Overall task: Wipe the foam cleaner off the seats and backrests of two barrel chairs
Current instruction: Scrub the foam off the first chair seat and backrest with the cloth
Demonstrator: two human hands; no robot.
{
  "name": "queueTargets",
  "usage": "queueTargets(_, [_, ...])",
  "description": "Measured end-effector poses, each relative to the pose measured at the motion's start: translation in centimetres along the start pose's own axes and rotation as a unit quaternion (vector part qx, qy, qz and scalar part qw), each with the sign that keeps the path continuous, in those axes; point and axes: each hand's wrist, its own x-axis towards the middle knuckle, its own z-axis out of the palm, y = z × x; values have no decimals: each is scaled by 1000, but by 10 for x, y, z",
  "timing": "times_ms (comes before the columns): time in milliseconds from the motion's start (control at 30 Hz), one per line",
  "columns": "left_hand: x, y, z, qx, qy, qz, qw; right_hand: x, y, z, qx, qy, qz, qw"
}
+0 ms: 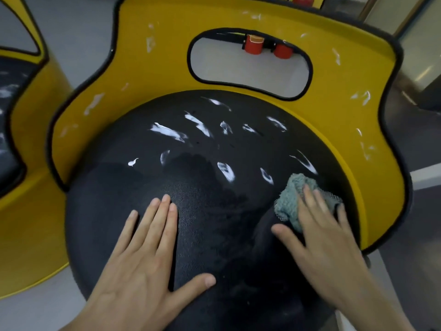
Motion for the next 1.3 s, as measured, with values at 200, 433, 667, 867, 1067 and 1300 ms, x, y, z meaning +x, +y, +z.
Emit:
queueTargets(200, [20, 14, -3, 4, -19, 7, 1000, -21, -23, 18, 14, -26, -87, 996])
queueTargets(433, [46, 35, -1, -6, -25, 9, 1000, -9, -16, 13, 35, -27, -64, 997])
queueTargets(667, [54, 49, -10, -36, -38, -45, 998, 24, -4, 6, 19, 33, -51, 998])
queueTargets(867, [67, 62, -14, -57, -68, -86, 992, -7, -19, 11, 21, -31, -88, 995])
queueTargets(1067, [69, 64, -14, -63, -73, -102, 990, 64, -4, -6, 16, 24, -94, 995])
queueTargets(1300, [72, 56, 1, -43, -35, -65, 996, 21, -3, 11, 24, 26, -144, 989])
